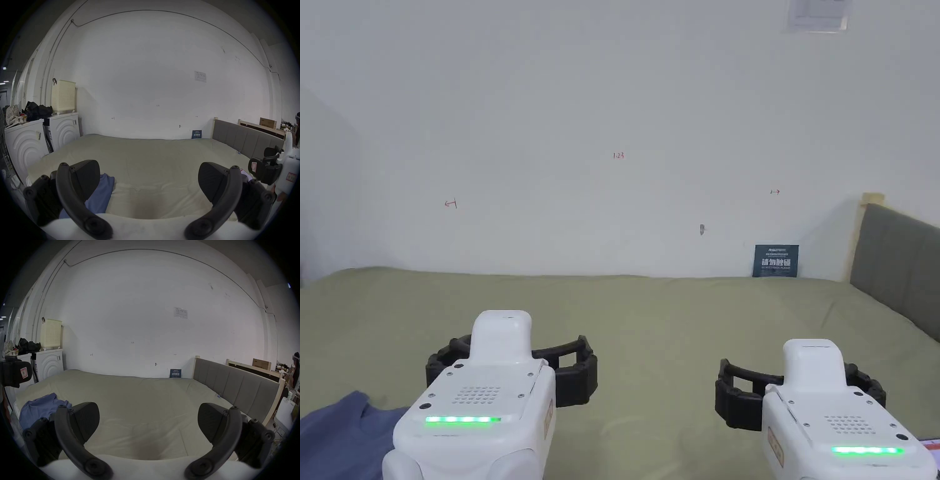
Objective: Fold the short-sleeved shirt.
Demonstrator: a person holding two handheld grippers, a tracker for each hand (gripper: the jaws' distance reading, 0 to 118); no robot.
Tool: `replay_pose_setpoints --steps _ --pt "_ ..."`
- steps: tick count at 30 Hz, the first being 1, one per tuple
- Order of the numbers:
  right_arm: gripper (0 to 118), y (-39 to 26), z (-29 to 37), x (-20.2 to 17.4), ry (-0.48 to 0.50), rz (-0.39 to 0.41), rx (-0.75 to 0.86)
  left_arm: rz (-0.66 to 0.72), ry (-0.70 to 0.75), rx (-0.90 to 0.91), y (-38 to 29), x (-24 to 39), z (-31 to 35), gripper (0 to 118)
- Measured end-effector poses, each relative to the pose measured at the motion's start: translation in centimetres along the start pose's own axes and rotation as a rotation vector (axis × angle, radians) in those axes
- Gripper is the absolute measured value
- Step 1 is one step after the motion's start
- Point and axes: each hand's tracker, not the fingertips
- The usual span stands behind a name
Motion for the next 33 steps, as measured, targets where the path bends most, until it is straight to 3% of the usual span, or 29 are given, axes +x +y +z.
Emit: replay_pose_setpoints --steps 6,8,10,12,14,15,16,17,18,19,21,22,24,26,29,30,31,33 --pt "118 -0.2 0.0 -0.2 0.005 0.007 -0.008 0.028 0.002 0.009 -0.1 -0.5 0.2 118" --pt "118 0.2 0.0 -0.8 0.009 0.073 -0.011 0.159 -0.031 -0.034 -0.3 -1.5 -0.2 118" --pt "118 0.7 0.0 -2.7 -0.027 0.336 0.006 0.42 -0.091 -0.135 -1.0 -3.4 -1.4 118" --pt "118 0.0 -0.2 -5.9 -0.061 0.824 0.022 0.803 -0.149 -0.288 -3.4 -6.2 -3.2 118" --pt "118 -3.1 -0.5 -8.0 -0.147 1.432 0.03 1.195 -0.195 -0.423 -7.1 -8.6 -4.8 118" --pt "118 -4.9 -0.6 -8.7 -0.192 1.695 0.062 1.388 -0.247 -0.455 -9.4 -9.5 -5.2 118" --pt "117 -6.0 -0.6 -8.8 -0.204 1.878 0.123 1.55 -0.3 -0.462 -11.3 -9.9 -5.3 118" --pt "117 -6.7 -0.6 -8.8 -0.164 1.904 0.136 1.686 -0.316 -0.477 -13.5 -9.8 -5.3 118" --pt "117 -6.0 -0.4 -9.1 -0.099 1.746 0.104 1.794 -0.33 -0.484 -15.1 -9.8 -5.2 118" --pt "117 -5.5 -0.2 -9.4 -0.047 1.656 0.106 1.791 -0.301 -0.48 -15.3 -9.7 -5.0 118" --pt "117 -4.3 -0.6 -8.4 0.016 1.375 0.084 1.621 -0.258 -0.438 -14.1 -9.7 -4.7 118" --pt "117 -3.1 -0.7 -7.5 -0.002 1.138 0.073 1.517 -0.255 -0.402 -13.0 -9.4 -4.3 118" --pt "117 -0.3 -0.2 -6.1 0.02 0.721 0.067 1.234 -0.267 -0.314 -9.6 -8.7 -3.9 118" --pt "118 1.4 -0.1 -2.9 0.11 0.214 0.053 0.851 -0.239 -0.229 -5.2 -7.3 -3.6 118" --pt "118 1.4 -0.3 1.0 0.223 -0.292 0.049 0.183 -0.078 -0.068 -0.5 -2.8 -1.8 118" --pt "118 1.2 -0.4 1.7 0.204 -0.382 0.032 0.032 -0.012 -0.012 0.1 -1.6 -1.2 118" --pt "118 1.0 -0.6 2.0 0.163 -0.383 0.01 -0.074 0.036 0.038 0.3 -0.6 -0.9 118" --pt "118 0.7 -0.6 2.3 0.091 -0.333 0.006 -0.125 0.052 0.081 0.4 0.3 -0.4 118"
